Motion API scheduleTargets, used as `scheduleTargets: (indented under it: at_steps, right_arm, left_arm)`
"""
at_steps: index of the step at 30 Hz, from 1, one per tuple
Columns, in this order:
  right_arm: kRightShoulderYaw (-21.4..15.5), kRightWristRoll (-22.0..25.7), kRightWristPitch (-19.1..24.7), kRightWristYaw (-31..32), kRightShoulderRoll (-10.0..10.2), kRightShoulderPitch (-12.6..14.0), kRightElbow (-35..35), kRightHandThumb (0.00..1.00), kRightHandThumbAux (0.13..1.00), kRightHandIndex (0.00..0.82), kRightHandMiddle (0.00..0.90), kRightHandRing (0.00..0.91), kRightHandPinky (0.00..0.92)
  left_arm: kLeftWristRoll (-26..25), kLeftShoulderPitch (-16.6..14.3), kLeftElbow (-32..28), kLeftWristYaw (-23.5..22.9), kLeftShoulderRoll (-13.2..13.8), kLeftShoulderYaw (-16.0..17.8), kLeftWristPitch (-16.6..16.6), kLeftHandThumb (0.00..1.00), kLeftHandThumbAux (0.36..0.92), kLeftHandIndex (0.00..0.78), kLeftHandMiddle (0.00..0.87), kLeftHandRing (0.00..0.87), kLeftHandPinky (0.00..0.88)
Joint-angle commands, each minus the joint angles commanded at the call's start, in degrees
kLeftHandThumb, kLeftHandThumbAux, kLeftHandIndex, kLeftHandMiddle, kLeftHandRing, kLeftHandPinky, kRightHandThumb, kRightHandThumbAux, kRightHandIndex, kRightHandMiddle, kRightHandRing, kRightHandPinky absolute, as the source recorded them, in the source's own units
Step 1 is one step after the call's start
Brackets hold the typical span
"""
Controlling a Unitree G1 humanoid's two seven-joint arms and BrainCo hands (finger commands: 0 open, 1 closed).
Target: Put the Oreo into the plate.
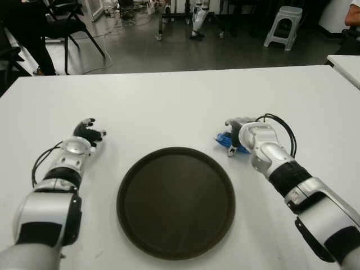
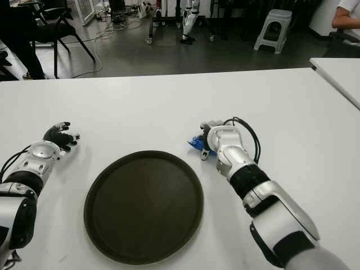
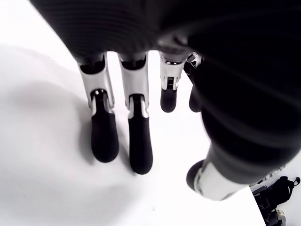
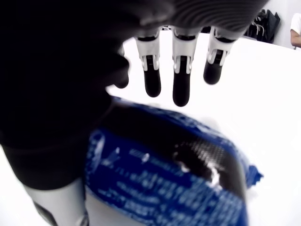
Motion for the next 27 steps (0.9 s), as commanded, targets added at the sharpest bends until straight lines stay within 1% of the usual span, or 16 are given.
scheduleTargets:
  at_steps: [3, 9, 13, 15, 17, 21, 27]
  right_arm:
    - [0.3, 0.3, 0.0, -0.1, 0.0, -0.3, 0.4, 0.000, 0.837, 0.153, 0.170, 0.169, 0.108]
    - [0.3, 0.6, 0.4, -0.6, 0.3, -0.5, 1.0, 0.000, 0.838, 0.145, 0.164, 0.163, 0.119]
    - [0.2, 0.7, 1.1, -0.7, 0.5, -0.6, 1.1, 0.000, 0.831, 0.135, 0.147, 0.150, 0.088]
    - [0.3, 0.7, 1.1, -0.6, 0.6, -0.7, 1.3, 0.000, 0.831, 0.133, 0.145, 0.149, 0.085]
    - [0.4, 0.8, 1.1, -0.6, 0.6, -0.8, 1.6, 0.000, 0.831, 0.132, 0.138, 0.139, 0.060]
    - [1.1, 0.7, 0.2, -0.4, 0.5, -1.3, 2.7, 0.000, 0.827, 0.128, 0.139, 0.135, 0.047]
    - [1.1, 1.1, -1.1, -0.7, 0.2, -1.5, 2.9, 0.000, 0.824, 0.122, 0.144, 0.140, 0.054]
  left_arm:
    - [0.0, 0.0, 0.0, 0.0, 0.0, 0.0, -0.1, 0.205, 0.779, 0.093, 0.093, 0.129, 0.150]
    - [0.2, 0.3, 0.0, 0.2, 0.0, -0.1, -0.8, 0.213, 0.773, 0.108, 0.111, 0.145, 0.175]
    - [0.1, 0.3, 0.0, 0.2, 0.0, 0.0, -0.8, 0.211, 0.759, 0.114, 0.116, 0.150, 0.171]
    - [0.1, 0.3, 0.0, 0.1, 0.0, -0.1, -0.7, 0.210, 0.757, 0.116, 0.118, 0.151, 0.172]
    - [0.2, 0.2, 0.0, 0.1, 0.0, -0.1, -0.5, 0.202, 0.762, 0.116, 0.114, 0.149, 0.169]
    - [0.2, 0.2, 0.1, 0.0, 0.1, -0.1, -0.4, 0.209, 0.774, 0.118, 0.092, 0.132, 0.168]
    - [-0.1, 0.3, 0.2, -0.2, 0.0, 0.2, -0.5, 0.235, 0.768, 0.129, 0.084, 0.122, 0.164]
